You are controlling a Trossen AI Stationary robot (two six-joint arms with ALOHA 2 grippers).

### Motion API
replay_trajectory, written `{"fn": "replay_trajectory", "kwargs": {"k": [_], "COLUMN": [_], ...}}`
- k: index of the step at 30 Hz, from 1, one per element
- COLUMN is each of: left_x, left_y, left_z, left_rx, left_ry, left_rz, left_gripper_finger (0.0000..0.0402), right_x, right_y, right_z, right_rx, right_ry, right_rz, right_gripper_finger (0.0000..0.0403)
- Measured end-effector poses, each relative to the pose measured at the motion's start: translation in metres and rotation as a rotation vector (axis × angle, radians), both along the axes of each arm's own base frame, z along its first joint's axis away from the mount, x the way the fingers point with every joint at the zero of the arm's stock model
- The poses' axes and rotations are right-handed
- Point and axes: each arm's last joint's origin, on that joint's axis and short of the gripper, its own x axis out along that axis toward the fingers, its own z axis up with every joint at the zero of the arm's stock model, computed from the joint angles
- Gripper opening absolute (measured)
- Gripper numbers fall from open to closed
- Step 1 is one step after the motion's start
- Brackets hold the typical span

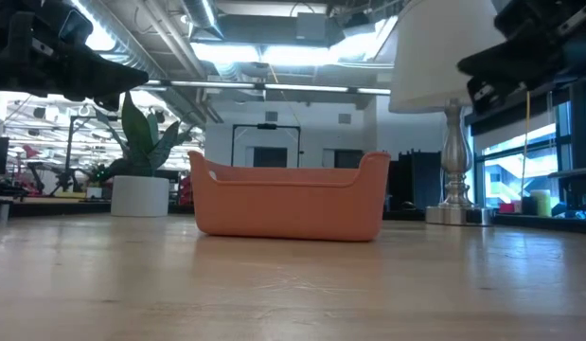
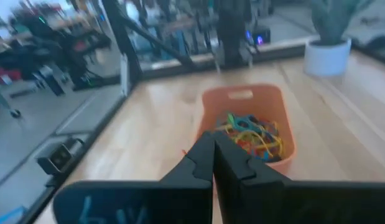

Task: Pick and place rubber bands into bin
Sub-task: Return to Home Position

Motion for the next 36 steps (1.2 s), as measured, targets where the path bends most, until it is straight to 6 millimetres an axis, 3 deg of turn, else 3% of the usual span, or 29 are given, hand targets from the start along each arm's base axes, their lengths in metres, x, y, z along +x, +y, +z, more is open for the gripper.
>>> {"fn": "replay_trajectory", "kwargs": {"k": [6,12,27,33,36], "left_x": [0.0,0.0,0.0,0.0,0.0], "left_y": [0.0,0.0,0.0,0.0,0.0], "left_z": [0.0,0.0,0.0,0.0,0.0], "left_rx": [0.0,0.0,0.0,0.0,0.0], "left_ry": [0.0,0.0,0.0,-0.001,0.0], "left_rz": [0.0,0.0,0.0,0.0,-0.001], "left_gripper_finger": [0.0002,0.0002,0.0002,0.0002,0.0002], "right_x": [-0.019,-0.033,-0.048,-0.042,-0.043], "right_y": [-0.002,-0.004,-0.009,-0.008,-0.009], "right_z": [0.01,0.01,0.014,-0.016,-0.014], "right_rx": [-0.009,-0.042,-0.062,-0.03,-0.021], "right_ry": [-0.14,-0.144,-0.218,-0.29,-0.274], "right_rz": [0.007,0.009,-0.078,-0.092,-0.09], "right_gripper_finger": [0.0002,0.0002,0.0002,0.0003,0.0002]}}
